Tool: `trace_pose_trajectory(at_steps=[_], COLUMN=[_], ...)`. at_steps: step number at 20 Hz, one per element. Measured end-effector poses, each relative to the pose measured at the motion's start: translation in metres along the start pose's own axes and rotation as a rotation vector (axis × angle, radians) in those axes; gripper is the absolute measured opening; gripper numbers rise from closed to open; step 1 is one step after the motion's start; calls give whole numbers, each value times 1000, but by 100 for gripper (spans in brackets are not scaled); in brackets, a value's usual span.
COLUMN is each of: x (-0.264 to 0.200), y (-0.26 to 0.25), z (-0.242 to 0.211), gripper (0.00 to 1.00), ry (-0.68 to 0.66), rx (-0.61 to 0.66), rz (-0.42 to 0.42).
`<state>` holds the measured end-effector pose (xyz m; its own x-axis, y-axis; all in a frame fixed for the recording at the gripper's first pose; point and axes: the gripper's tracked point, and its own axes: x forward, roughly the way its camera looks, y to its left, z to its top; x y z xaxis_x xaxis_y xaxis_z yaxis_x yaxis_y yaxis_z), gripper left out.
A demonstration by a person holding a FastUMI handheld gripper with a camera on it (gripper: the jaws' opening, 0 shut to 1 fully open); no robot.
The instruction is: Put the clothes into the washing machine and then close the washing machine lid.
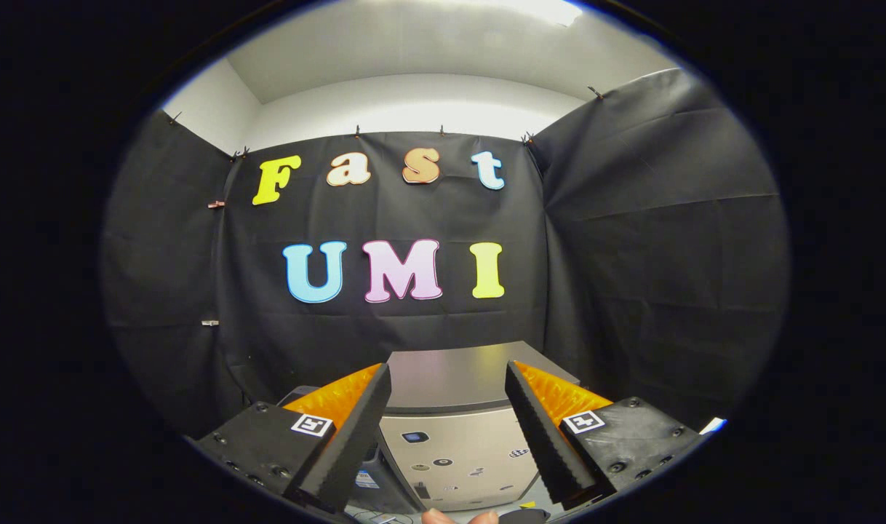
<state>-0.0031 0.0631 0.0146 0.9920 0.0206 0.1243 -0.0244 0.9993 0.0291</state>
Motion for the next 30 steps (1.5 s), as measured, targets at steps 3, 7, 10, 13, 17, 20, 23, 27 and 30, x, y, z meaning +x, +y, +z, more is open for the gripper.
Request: trace_pose_trajectory(at_steps=[3,7,10,13,17,20,23,27,30], x=[-1,-1,-2,-3,-3,-3,-5,-5,-5], y=[3,4,6,7,8,9,9,11,10], z=[0,2,2,4,3,4,4,4,4], gripper=[99,99,99,99,99,99,99,99,99], ry=[3,3,7,7,9,11,14,17,16], rx=[-1,-4,-3,-4,-6,-7,-8,-12,-11], rz=[2,3,8,8,8,9,12,14,13])
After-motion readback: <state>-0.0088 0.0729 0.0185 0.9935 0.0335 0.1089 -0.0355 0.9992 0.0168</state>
